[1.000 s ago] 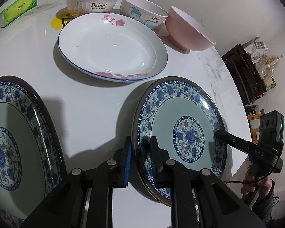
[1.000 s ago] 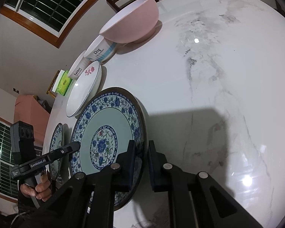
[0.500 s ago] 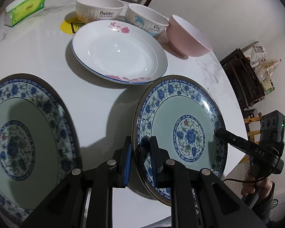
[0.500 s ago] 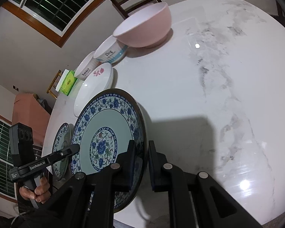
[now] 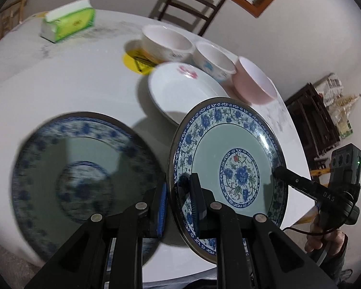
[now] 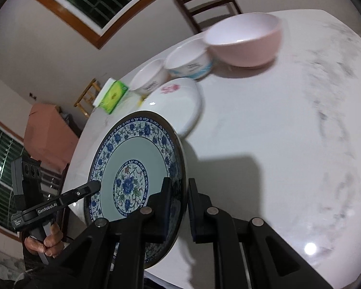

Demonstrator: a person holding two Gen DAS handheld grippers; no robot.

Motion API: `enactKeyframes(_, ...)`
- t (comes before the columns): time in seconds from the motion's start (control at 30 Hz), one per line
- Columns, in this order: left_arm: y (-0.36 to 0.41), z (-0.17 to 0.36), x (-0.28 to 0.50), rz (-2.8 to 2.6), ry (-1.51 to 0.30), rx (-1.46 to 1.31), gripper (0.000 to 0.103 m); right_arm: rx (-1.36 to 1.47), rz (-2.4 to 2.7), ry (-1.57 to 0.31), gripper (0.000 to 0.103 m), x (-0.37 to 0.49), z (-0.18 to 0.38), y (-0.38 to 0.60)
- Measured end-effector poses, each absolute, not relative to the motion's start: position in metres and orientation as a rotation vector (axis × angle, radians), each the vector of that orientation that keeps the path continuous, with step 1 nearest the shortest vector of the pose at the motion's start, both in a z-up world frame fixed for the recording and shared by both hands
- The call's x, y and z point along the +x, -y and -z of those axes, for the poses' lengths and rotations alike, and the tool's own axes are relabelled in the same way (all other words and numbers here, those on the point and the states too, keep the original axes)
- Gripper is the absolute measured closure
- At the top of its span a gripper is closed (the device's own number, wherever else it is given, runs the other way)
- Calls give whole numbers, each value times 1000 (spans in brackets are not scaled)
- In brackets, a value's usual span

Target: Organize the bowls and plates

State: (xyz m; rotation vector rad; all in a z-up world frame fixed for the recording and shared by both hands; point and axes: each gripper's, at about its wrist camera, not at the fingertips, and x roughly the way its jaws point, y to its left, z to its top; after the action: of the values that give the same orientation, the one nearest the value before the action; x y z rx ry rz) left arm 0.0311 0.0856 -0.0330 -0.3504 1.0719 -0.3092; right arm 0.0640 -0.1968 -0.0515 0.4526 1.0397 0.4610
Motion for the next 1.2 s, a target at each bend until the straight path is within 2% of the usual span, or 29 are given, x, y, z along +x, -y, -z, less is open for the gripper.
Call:
enactKeyframes(0.23, -142, 20, 16, 197, -1030, -372, 89, 437, -548, -1059, 90, 74, 48, 133)
enactKeyframes(0.6, -215, 32, -5, 48, -1035, -429, 88, 386, -635, -1142, 90, 82, 65, 50)
enactKeyframes(1.2, -233, 64, -1, 11, -1087, -459, 87, 279, -591, -1183, 87, 79, 81, 25)
